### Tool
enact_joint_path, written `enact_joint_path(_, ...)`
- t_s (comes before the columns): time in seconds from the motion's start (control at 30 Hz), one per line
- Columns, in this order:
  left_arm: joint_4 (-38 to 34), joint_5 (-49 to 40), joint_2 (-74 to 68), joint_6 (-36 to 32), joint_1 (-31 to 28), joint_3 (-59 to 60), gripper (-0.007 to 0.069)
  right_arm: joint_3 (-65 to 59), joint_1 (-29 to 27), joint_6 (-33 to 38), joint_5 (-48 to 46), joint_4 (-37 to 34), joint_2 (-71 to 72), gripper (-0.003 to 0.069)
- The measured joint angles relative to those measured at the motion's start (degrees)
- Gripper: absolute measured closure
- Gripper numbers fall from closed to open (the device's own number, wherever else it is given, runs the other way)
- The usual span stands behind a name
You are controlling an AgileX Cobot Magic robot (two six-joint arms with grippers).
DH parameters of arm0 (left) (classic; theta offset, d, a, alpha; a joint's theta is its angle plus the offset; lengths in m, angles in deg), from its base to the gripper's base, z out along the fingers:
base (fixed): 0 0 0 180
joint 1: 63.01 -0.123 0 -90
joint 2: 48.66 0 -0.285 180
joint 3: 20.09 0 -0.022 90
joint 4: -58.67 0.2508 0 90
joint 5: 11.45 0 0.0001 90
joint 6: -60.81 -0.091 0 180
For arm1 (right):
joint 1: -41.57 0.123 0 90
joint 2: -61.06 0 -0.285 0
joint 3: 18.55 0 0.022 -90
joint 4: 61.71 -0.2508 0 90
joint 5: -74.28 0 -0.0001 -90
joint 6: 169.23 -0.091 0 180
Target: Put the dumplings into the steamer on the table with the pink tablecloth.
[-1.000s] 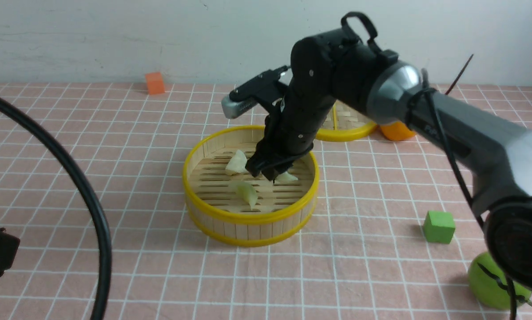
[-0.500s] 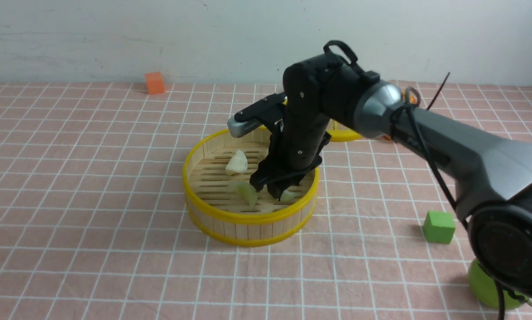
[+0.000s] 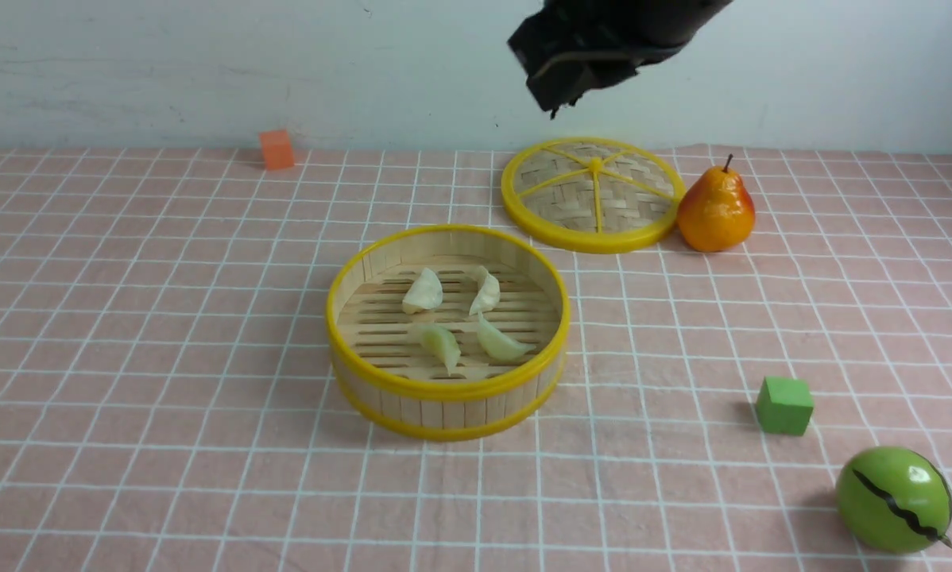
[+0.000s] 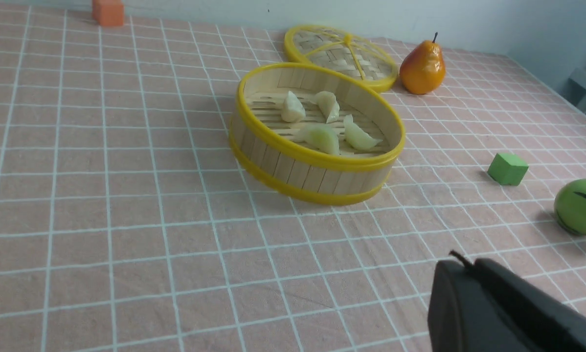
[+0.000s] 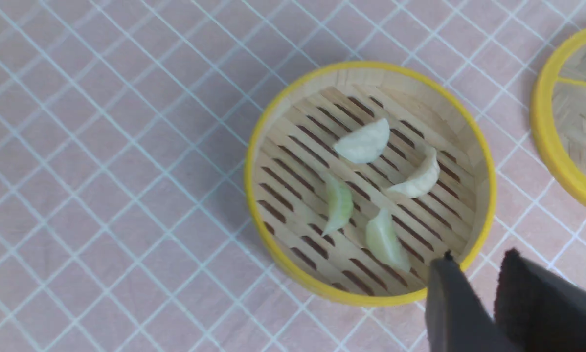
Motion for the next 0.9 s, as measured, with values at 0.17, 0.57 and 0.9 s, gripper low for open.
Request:
enact_joint_path(0.17,0.0,0.1,0.2,0.2,0.0,2.3,0.0604,-11.4,0.0,4.1,0.2,-5.4,11.6,0.0676)
enact_joint_path(0.57,0.0,0.5,0.2,0.2,0.0,3.9,0.0593,-54.1,0.0,12.7,30.1,-10.8,47.4,0.0675)
enact_joint_path(0.9,0.0,0.5,0.2,0.2,0.0,3.9,0.0585,-71.8,0.0,12.8,35.8,-11.2,62.7,0.0666)
